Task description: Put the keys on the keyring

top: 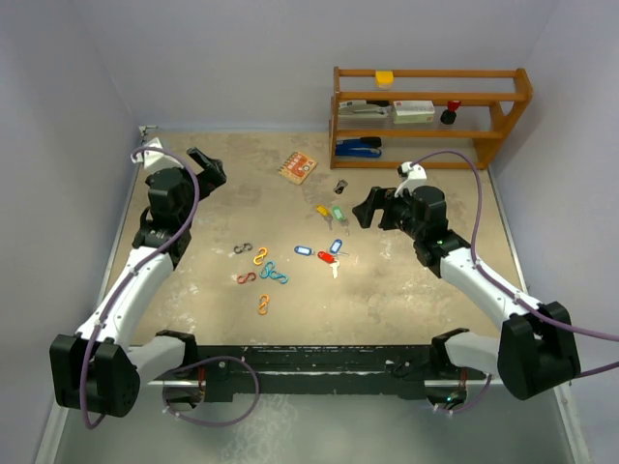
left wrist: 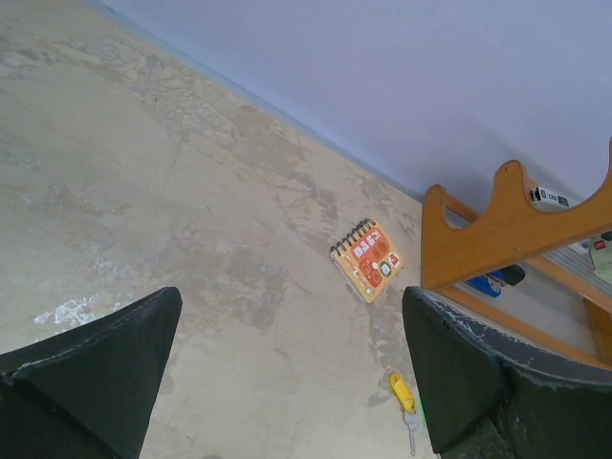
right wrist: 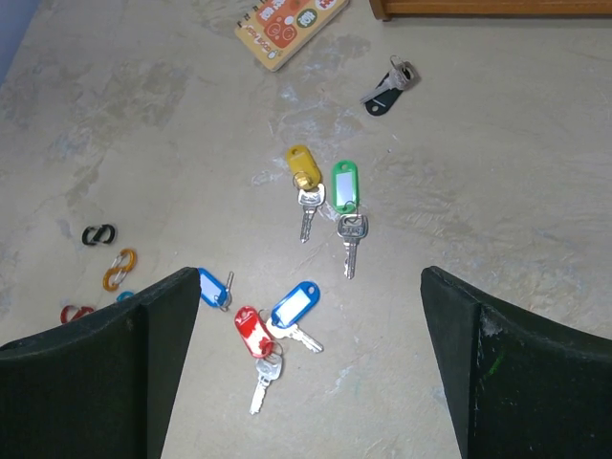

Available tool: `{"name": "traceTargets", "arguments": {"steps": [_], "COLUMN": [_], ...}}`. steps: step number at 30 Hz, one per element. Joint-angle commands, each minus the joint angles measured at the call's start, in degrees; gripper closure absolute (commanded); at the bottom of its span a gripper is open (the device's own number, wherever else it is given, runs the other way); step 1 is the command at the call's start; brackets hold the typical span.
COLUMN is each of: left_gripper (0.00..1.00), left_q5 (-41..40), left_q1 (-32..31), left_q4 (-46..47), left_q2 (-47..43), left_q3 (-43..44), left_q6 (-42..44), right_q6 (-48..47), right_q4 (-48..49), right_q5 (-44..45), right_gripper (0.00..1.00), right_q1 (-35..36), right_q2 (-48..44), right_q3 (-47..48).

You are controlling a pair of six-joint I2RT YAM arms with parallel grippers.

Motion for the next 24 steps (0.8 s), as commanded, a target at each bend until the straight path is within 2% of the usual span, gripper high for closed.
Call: {"name": "traceTargets", "arguments": {"steps": [1,17,24], "left_gripper": [0.05,0.05,0.10], "left_q5": [-0.77,1.55,-1.85], "left_q1": [-0.35,-0.32,-3.79], "left_q4": [2.86,3.59,-2.69], "left_q2": [-1.56,-0.19,4.86], "left_q3": [0.41,-0.60,0.27], "left_q6": [-0.66,0.16,2.49], "right_q6": [-0.79,-1.25,-2.56], "right_q4": [0.80,-1.86,-4.30], "right_q5": [0.43,0.79,0.72], "right_gripper": [0.00,0.00,0.02], "right_q1": [0.23,0.37,2.64], "right_q2": [-2.01,0.20,6.01], "right_q3": [2.40,4.11,6.10]}}
